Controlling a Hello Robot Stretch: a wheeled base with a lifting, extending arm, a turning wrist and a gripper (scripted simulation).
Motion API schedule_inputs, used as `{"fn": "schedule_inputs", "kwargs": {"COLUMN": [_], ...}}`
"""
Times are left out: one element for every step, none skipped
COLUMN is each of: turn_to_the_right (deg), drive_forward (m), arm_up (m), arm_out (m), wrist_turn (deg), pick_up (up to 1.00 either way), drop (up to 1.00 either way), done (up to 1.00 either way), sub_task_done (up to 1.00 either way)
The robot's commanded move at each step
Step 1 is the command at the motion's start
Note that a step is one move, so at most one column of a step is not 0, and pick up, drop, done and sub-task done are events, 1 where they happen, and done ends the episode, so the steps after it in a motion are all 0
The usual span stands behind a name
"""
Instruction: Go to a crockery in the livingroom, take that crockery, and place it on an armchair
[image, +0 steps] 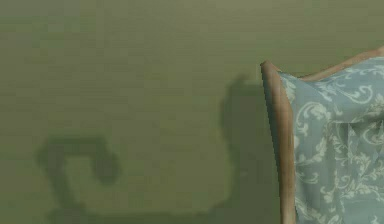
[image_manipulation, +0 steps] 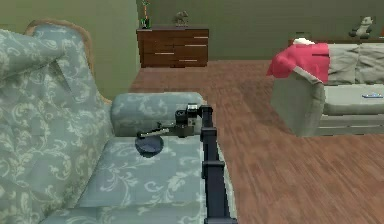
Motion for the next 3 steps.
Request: {"fn": "schedule_inputs", "kwargs": {"turn_to_the_right": [0.0, 0.0, 0.0], "drive_forward": [0.0, 0.0, 0.0], "arm_up": [0.1, 0.0, 0.0], "arm_out": [0.0, -0.08, 0.0], "wrist_turn": [0.0, 0.0, 0.0], "pick_up": [0.0, 0.0, 0.0], "drop": [0.0, 0.0, 0.0], "done": [0.0, 0.0, 1.0], "sub_task_done": [0.0, 0.0, 0.0]}}
